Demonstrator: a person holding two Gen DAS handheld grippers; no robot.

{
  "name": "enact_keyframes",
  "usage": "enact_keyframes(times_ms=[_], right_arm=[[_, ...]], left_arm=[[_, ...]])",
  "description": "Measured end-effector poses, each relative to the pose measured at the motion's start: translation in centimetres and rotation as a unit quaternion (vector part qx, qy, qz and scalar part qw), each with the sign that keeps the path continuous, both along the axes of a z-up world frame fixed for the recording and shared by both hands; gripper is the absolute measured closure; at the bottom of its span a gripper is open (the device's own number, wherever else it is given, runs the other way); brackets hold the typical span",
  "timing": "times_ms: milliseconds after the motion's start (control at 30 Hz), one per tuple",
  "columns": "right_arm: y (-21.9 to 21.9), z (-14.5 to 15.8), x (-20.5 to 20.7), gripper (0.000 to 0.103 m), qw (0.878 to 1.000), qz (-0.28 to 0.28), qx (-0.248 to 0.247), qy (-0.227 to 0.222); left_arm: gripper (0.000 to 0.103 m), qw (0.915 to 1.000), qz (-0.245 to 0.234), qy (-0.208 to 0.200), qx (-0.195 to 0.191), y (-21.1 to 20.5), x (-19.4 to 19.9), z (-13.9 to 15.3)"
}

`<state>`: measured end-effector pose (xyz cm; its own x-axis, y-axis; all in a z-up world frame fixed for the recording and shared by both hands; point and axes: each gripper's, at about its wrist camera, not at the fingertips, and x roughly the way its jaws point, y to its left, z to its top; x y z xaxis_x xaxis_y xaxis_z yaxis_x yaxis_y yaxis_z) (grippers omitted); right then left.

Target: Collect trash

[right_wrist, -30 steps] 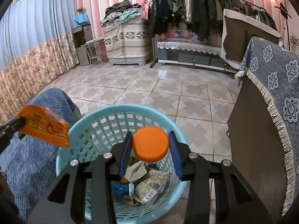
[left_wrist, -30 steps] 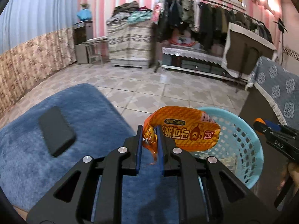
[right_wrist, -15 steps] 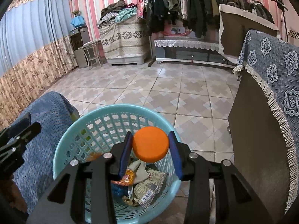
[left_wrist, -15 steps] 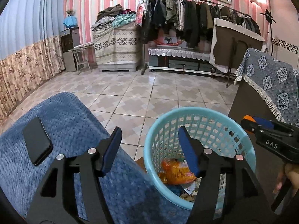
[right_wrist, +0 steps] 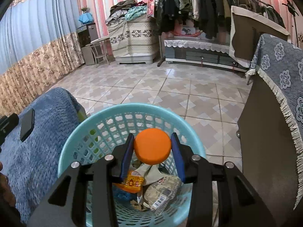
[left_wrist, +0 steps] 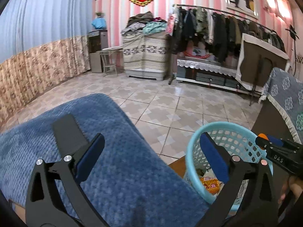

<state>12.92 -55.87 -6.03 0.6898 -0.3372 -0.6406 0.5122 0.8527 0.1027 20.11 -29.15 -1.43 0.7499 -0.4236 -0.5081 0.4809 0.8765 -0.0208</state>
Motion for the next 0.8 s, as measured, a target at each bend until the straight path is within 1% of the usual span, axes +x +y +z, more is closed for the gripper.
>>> enact_keyframes(times_ms=[33,100,133,167,233,333,367,400,467,500,667,800], right_arm=[[0.0,0.0,0.1,0.063,1.000,0.002,0.000,-0.002],[0.2,0.1,0.5,0.057,1.000,0.006,0.001,-0.004],[0.3,0.2,0.6,0.046,1.000,0.008,0.000,-0.004],[0.4,0.2,0.8,0.036,1.000,0.010,0.000,-0.005],[0.7,0.1,0.9,0.030,1.000,0.018,0.004,-0.007],[1.0,0.2,0.8,0.016,1.000,0.020,-0.002,-0.004],[1.1,0.3,0.7,0.013,1.000,0.020,-0.006,-0.002],[1.3,0.4,0.6,0.012,1.000,0.021,-0.011,-0.001],[1.6,0.6,0.4,0.006,1.000,0.022,-0.018,-0.004],[1.8,0.8,0.2,0.005,1.000,0.022,-0.022,-0.005],[3.5,1.7,-1.1,0.004,0.999,0.035,-0.021,-0.020],[6.1,3.1,-2.5,0.004,0.997,0.062,-0.001,-0.051]], left_arm=[[0.005,1.0000,0.004,0.001,0.000,0.3,0.0,0.1],[0.005,0.9998,0.017,0.001,0.004,1.3,0.0,0.1],[0.005,0.9997,0.023,0.000,0.008,1.7,0.0,0.2],[0.005,0.9994,0.033,-0.001,0.014,2.2,-0.1,0.3],[0.005,0.9987,0.048,-0.003,0.015,3.6,-0.4,0.7],[0.005,0.9978,0.066,-0.006,0.010,6.1,-1.3,1.3],[0.005,0.9972,0.073,-0.008,0.011,6.8,-1.6,1.5],[0.005,0.9968,0.078,-0.011,0.014,7.5,-2.0,1.8],[0.005,0.9958,0.087,-0.021,0.020,8.8,-3.1,2.3],[0.005,0.9951,0.093,-0.025,0.021,9.5,-3.7,2.6],[0.005,0.9933,0.109,-0.036,0.009,13.1,-6.8,4.2],[0.005,0.9917,0.123,-0.039,0.006,15.1,-9.4,4.8]])
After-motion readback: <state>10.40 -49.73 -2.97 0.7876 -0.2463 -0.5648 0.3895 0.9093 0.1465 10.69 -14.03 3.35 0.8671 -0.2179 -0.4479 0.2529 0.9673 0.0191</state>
